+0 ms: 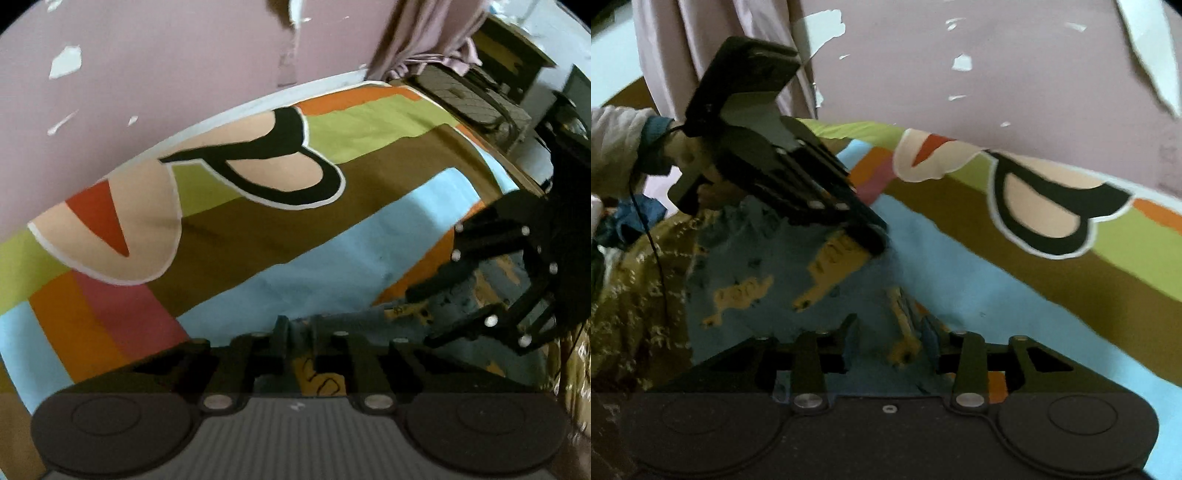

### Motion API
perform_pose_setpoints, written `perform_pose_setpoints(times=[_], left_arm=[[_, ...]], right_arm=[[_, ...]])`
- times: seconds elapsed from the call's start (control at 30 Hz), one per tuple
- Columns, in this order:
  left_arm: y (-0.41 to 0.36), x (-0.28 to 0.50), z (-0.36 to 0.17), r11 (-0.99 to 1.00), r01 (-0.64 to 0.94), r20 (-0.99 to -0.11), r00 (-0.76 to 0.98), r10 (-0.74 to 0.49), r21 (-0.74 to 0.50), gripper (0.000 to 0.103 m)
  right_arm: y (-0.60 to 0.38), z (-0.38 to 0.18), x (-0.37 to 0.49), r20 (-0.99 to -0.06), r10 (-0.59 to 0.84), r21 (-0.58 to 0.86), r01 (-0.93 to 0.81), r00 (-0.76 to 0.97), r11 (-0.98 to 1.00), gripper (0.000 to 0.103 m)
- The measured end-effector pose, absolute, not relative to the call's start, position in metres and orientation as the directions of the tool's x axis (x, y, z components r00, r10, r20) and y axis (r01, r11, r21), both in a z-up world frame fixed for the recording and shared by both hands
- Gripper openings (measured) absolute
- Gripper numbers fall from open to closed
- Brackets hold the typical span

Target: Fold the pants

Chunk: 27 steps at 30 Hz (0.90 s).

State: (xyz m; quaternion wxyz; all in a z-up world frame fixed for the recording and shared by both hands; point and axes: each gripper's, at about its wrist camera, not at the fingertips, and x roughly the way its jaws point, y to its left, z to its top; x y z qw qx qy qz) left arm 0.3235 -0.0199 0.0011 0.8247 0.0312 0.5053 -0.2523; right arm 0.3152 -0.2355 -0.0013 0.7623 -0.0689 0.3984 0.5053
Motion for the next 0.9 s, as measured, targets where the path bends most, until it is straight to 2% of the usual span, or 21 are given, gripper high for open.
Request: perform_pose_setpoints(times=[0.07, 0.23, 0.37, 0.47, 0.57, 0.63, 0.73, 0.83, 0.87, 0.9], left_arm=[[-0.020, 0.321, 0.000, 0.878, 0.438, -0.844, 0.381, -0.377, -0.194, 0.012], [-0.020, 0.319, -0.006, 0.897, 0.414, -0.838, 0.425, -0.343, -0.157, 0.013], [-0.019, 0.312, 0.005, 0.910, 0.393, -0.827, 0.461, -0.321, -0.134, 0.026], [-0.016, 0.292, 0.020, 0.916, 0.385, -0.788, 0.528, -0.316, -0.109, 0.041], [-0.024, 0.259, 0.029, 0.921, 0.381, -0.755, 0.580, -0.307, -0.082, 0.045], [-0.032, 0.243, 0.027, 0.917, 0.384, -0.757, 0.568, -0.323, -0.103, 0.055], [-0.041, 0.237, 0.005, 0.935, 0.347, -0.838, 0.490, -0.241, -0.067, 0.056], [-0.031, 0.235, -0.006, 0.942, 0.335, -0.846, 0.490, -0.208, -0.038, 0.058], [-0.028, 0.235, -0.005, 0.943, 0.334, -0.850, 0.491, -0.190, -0.018, 0.058], [-0.026, 0.234, -0.001, 0.947, 0.320, -0.857, 0.488, -0.162, 0.003, 0.064]], right_arm=[[-0.228, -0.005, 0.315, -0.698, 0.687, 0.262, -0.821, 0.203, 0.508, 0.002], [-0.229, -0.014, 0.321, -0.721, 0.595, 0.156, -0.755, 0.354, 0.637, 0.001], [-0.255, -0.002, 0.309, -0.694, 0.549, 0.095, -0.697, 0.465, 0.711, 0.019], [-0.282, 0.014, 0.275, -0.680, 0.543, 0.056, -0.703, 0.493, 0.709, 0.022], [-0.296, 0.016, 0.249, -0.690, 0.575, 0.126, -0.709, 0.440, 0.694, 0.024], [-0.296, 0.008, 0.242, -0.714, 0.564, 0.138, -0.707, 0.414, 0.694, 0.024], [-0.300, -0.007, 0.246, -0.735, 0.511, 0.107, -0.667, 0.446, 0.737, 0.024], [-0.326, -0.007, 0.256, -0.739, 0.474, 0.135, -0.583, 0.480, 0.801, 0.024], [-0.337, -0.004, 0.256, -0.742, 0.452, 0.128, -0.557, 0.496, 0.821, 0.026], [-0.347, 0.000, 0.252, -0.744, 0.420, 0.096, -0.539, 0.520, 0.837, 0.035]])
